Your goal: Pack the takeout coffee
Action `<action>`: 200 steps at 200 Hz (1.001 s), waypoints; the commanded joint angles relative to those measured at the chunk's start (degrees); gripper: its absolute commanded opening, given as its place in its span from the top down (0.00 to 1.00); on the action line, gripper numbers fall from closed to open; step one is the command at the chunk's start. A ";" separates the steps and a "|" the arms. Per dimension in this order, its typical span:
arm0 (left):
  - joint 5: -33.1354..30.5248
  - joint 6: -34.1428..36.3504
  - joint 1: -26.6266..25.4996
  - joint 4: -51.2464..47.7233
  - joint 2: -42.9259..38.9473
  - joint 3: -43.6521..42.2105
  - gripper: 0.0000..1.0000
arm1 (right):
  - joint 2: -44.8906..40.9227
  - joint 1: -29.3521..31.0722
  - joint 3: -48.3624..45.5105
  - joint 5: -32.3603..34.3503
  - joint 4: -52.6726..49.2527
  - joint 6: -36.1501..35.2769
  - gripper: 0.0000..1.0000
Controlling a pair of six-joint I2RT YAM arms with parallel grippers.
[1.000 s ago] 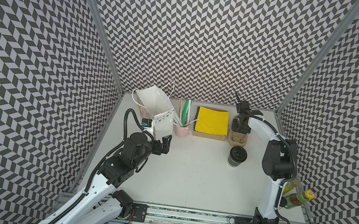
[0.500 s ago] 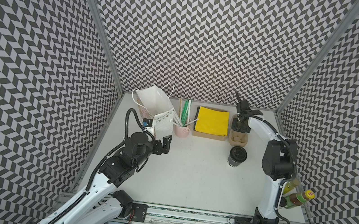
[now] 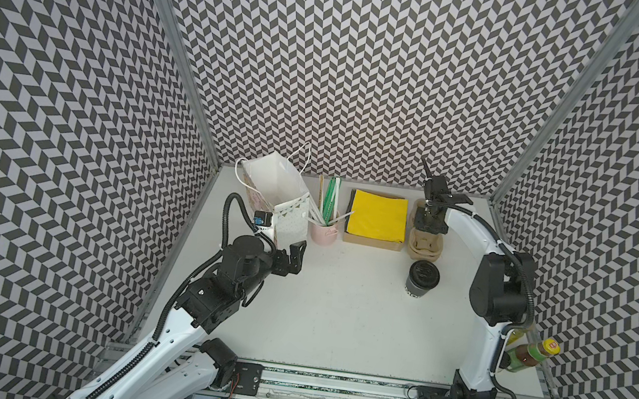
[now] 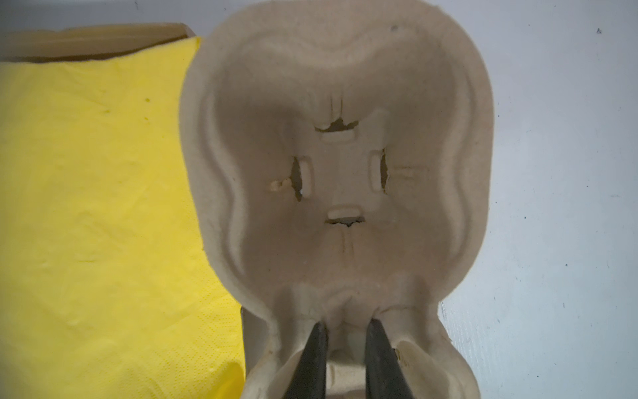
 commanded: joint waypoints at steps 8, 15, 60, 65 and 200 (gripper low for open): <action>-0.17 0.72 -0.29 -0.26 -0.25 -0.51 0.01 | -3.77 0.04 -0.39 -0.41 -0.09 -0.11 0.81; -0.18 0.68 -0.29 -0.26 -0.18 -0.53 0.01 | -4.05 0.03 -0.65 -0.54 0.14 -0.15 0.81; -0.08 0.74 -0.29 -0.26 -0.34 -0.53 0.01 | -3.10 0.12 -1.56 -2.69 -0.44 -0.62 0.80; -0.04 0.75 -0.29 -0.26 -0.34 -0.55 0.01 | -3.39 0.24 -1.67 -2.86 -0.27 -0.64 0.80; 0.09 0.90 -0.29 -0.17 -0.03 -0.62 0.01 | -8.21 3.21 -3.61 1.06 0.76 -1.35 0.69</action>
